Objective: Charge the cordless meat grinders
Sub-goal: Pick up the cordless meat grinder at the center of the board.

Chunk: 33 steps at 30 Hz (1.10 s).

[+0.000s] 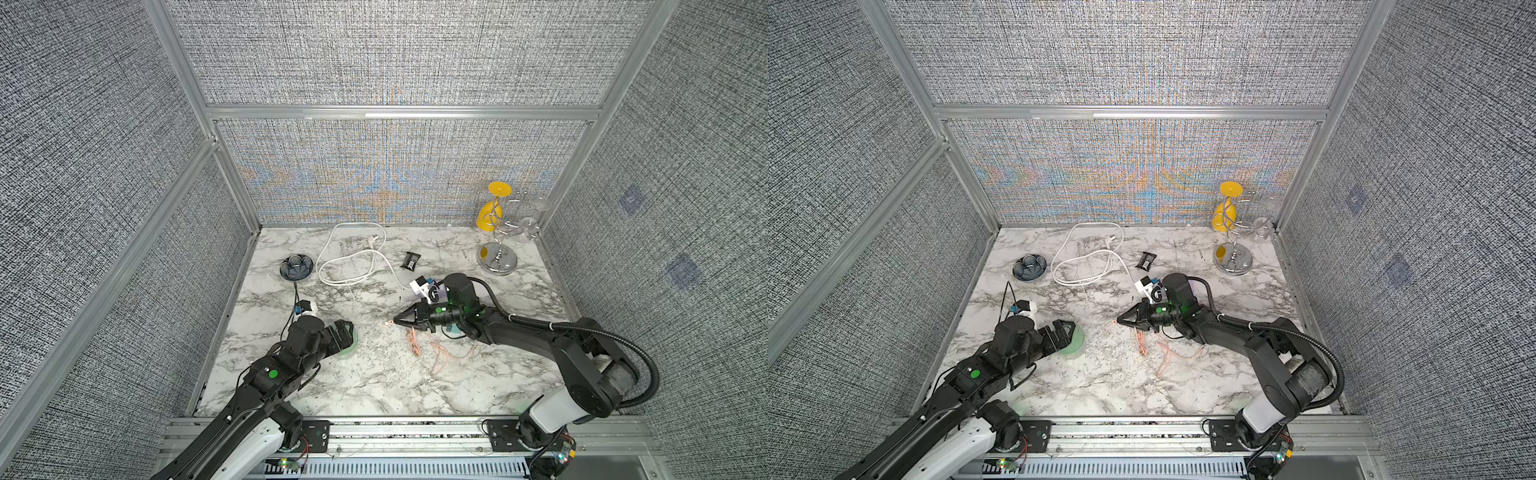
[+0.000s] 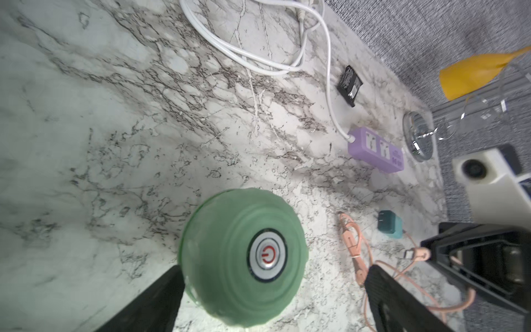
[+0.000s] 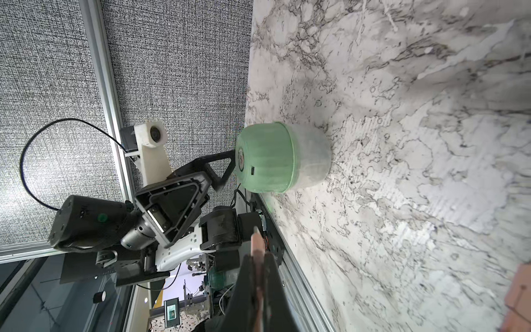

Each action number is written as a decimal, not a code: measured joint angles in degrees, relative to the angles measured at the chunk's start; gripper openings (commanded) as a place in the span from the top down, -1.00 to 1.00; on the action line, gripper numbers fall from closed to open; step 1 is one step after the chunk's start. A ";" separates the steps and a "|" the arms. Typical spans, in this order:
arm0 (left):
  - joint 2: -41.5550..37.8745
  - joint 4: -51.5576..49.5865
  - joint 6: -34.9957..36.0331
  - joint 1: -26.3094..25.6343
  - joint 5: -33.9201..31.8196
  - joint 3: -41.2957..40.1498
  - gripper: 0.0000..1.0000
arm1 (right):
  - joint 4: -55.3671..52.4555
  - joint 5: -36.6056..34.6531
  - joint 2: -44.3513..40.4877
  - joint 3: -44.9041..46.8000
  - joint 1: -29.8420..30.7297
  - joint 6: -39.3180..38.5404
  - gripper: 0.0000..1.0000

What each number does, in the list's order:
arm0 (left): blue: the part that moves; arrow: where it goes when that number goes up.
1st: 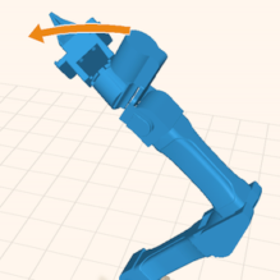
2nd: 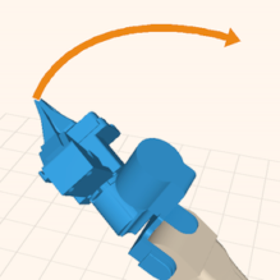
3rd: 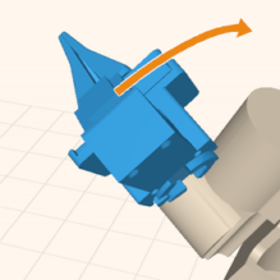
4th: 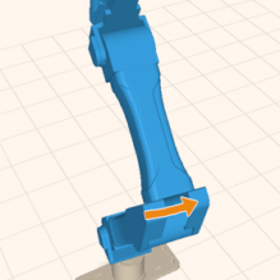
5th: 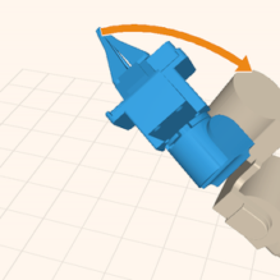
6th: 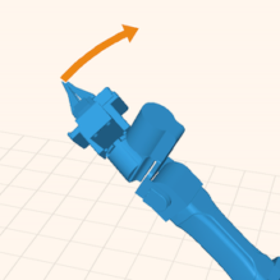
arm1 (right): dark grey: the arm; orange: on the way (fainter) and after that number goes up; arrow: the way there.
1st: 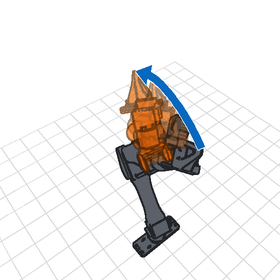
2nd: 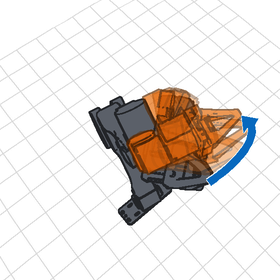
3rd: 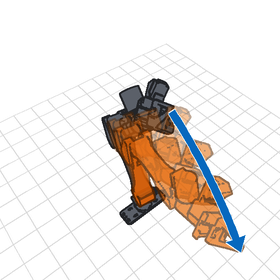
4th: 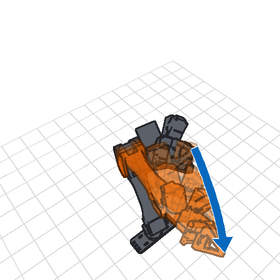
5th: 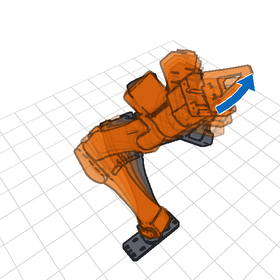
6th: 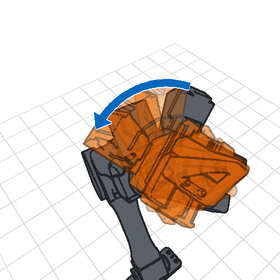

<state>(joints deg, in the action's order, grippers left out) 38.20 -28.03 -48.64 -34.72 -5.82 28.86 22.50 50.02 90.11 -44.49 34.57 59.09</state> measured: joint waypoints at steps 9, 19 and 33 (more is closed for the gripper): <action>-4.46 -3.78 10.23 -9.84 -6.21 -1.97 -0.98 | -2.99 -0.02 0.20 0.79 -1.07 -2.71 1.00; 5.51 -0.39 12.72 -13.57 -12.20 -3.28 -0.98 | -2.97 0.00 0.72 0.72 -1.25 -2.86 1.00; 10.86 16.11 16.52 -13.88 -18.73 -9.73 -0.98 | -2.97 0.00 -0.24 1.16 -1.62 -2.99 1.00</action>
<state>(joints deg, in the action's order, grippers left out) 49.06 -11.92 -32.12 -48.60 -24.56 19.14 19.53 50.02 89.86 -43.33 32.95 56.10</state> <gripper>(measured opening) 0.992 0.056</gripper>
